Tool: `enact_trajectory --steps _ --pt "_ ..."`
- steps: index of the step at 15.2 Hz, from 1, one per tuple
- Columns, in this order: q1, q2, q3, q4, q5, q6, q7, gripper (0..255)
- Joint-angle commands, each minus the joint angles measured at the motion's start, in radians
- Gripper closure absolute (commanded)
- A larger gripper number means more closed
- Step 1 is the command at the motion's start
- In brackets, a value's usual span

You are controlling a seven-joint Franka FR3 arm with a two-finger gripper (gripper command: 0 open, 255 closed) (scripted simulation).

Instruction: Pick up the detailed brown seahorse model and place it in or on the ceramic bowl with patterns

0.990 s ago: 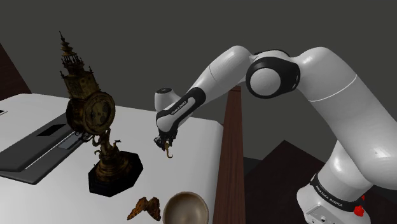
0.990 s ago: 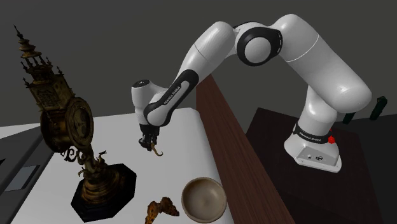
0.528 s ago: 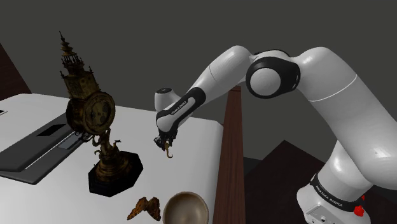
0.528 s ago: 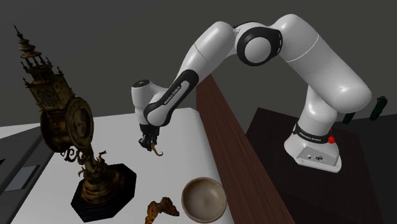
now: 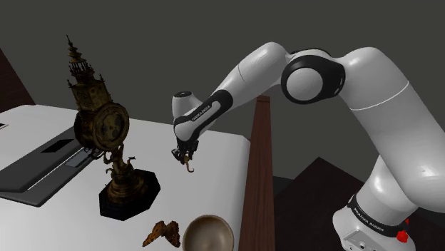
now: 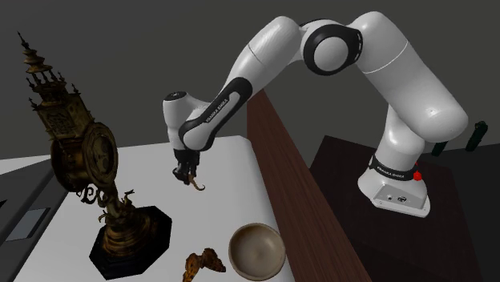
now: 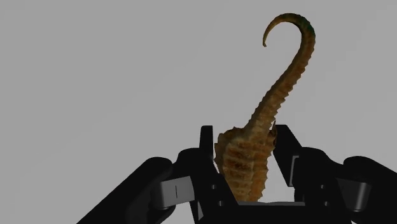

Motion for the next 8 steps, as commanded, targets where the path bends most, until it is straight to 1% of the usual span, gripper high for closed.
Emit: enact_trajectory --steps 1,8 --pt "-0.001 -0.022 0.001 -0.009 0.001 -0.013 0.000 255" --pt "-0.003 -0.091 0.002 -0.026 0.002 -0.066 0.001 255"
